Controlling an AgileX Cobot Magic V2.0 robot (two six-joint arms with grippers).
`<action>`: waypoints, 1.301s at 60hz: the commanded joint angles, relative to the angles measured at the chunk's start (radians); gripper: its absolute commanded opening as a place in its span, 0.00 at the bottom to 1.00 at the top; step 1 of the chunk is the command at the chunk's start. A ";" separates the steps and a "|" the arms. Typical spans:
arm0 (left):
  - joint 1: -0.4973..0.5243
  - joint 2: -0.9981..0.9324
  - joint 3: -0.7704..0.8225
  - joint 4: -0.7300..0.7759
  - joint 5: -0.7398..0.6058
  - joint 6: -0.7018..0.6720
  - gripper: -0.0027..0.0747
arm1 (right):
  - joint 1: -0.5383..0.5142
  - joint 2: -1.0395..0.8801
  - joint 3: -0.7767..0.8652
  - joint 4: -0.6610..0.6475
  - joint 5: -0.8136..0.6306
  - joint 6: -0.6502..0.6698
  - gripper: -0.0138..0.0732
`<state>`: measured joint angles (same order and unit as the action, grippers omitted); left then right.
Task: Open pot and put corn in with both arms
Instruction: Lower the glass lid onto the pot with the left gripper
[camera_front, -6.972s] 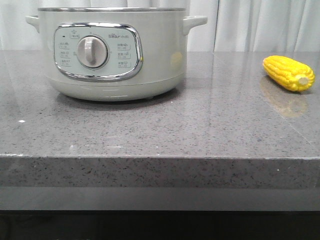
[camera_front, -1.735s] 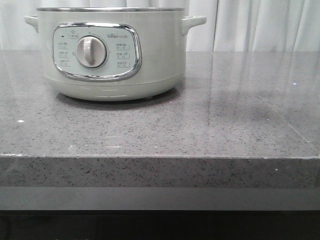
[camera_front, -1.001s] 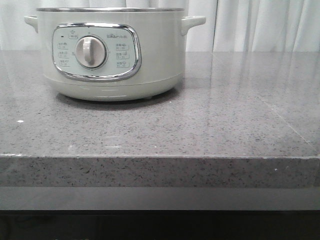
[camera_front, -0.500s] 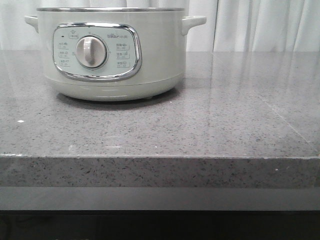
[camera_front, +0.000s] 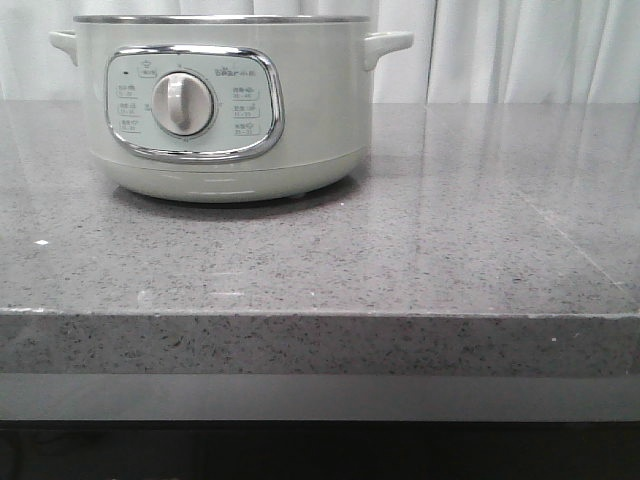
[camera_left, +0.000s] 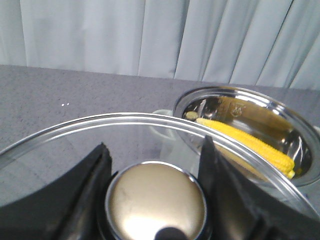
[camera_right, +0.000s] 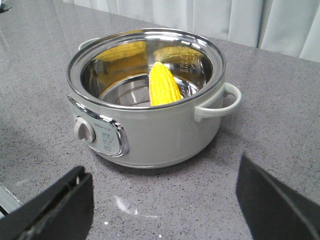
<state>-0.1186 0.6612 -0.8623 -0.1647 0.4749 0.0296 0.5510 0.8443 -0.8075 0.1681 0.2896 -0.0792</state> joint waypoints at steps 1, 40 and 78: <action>-0.022 0.027 -0.042 -0.031 -0.201 -0.002 0.32 | -0.003 -0.008 -0.027 -0.005 -0.085 -0.009 0.85; -0.363 0.514 -0.294 0.017 -0.458 -0.002 0.32 | -0.003 -0.008 -0.027 -0.005 -0.085 -0.009 0.85; -0.373 0.876 -0.543 0.066 -0.545 -0.002 0.32 | -0.003 -0.008 -0.027 -0.005 -0.085 -0.009 0.85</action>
<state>-0.4855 1.5615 -1.3530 -0.1029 0.1137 0.0296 0.5510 0.8443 -0.8075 0.1681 0.2896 -0.0792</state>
